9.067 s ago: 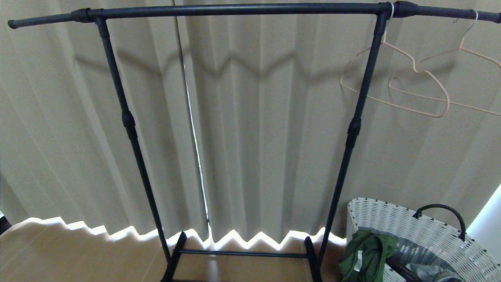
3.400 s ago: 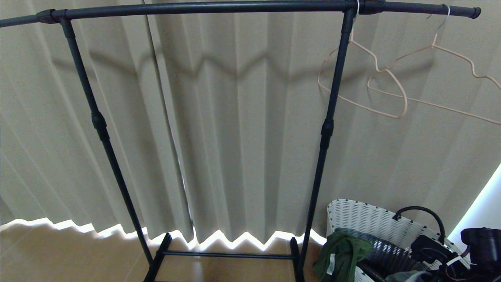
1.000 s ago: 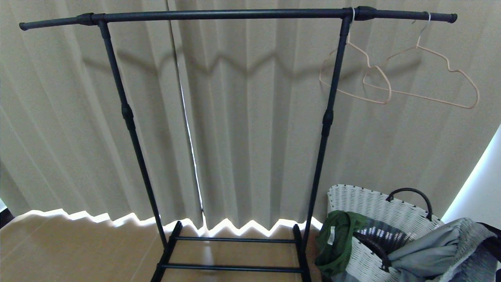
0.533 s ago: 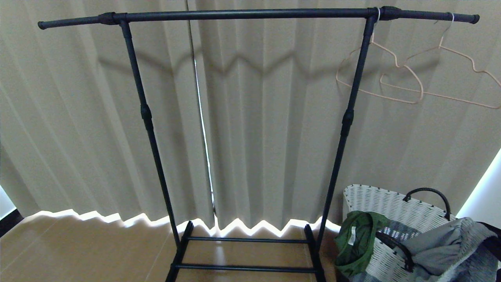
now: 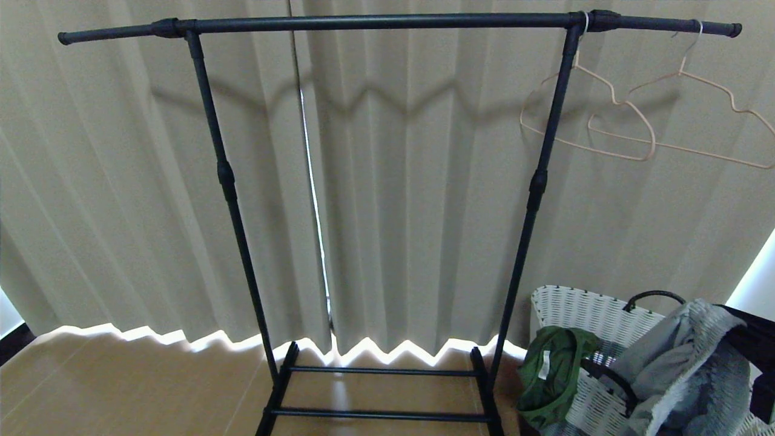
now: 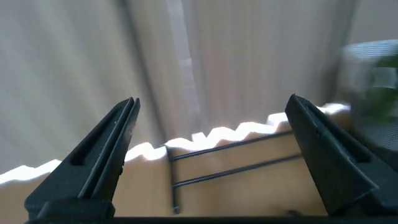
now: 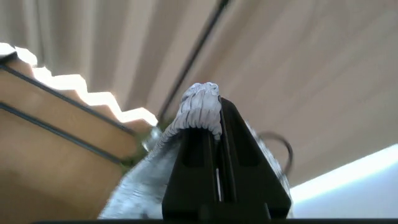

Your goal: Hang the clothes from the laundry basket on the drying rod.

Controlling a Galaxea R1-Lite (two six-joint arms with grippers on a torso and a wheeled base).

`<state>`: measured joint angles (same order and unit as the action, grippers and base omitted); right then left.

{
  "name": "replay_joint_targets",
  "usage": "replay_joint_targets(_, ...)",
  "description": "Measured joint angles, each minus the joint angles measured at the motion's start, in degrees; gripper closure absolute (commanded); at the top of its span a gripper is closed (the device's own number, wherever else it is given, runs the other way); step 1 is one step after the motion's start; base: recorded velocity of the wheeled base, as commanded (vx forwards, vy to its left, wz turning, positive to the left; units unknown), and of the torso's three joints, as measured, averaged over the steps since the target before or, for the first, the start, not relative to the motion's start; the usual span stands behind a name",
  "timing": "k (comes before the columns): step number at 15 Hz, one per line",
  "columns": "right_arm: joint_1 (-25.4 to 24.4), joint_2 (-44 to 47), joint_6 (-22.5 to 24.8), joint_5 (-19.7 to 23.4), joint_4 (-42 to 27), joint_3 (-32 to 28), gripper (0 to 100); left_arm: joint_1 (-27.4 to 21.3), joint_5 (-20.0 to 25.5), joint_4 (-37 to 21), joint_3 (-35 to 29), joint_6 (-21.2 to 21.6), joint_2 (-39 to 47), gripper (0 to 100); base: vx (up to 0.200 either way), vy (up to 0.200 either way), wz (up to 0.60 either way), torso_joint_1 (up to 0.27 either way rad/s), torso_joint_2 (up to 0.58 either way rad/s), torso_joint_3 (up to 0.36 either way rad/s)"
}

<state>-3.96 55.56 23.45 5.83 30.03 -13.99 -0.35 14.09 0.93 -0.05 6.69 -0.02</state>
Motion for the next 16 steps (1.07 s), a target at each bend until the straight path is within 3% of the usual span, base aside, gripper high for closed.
replay_joint_targets(4, -8.63, 2.15, -7.64, 0.05, -7.86, -11.91, 100, -0.61, 10.13, 0.99, -6.17, -3.41, 1.10, 0, 0.000, 0.000, 0.00, 0.000, 0.00, 0.000)
replay_joint_targets(6, -12.87, 3.06, -11.75, 0.07, -12.02, -18.14, 100, -1.51, 12.75, 1.06, -10.51, -3.88, 3.79, 0, 0.000, 0.000, 0.00, 0.000, 0.00, 0.000)
replay_joint_targets(10, -19.60, 7.03, -14.98, 0.05, -14.24, -28.17, 100, -3.50, 14.26, 7.01, -17.81, -4.73, 16.48, 0, 0.000, 0.000, 0.00, 0.000, 0.00, 0.000)
replay_joint_targets(16, -28.12, 12.35, -21.08, 0.05, -13.63, -34.10, 100, -9.70, 14.12, 20.88, -21.91, -7.78, 42.33, 0, 0.000, 0.000, 0.00, 0.000, 0.00, 0.000)
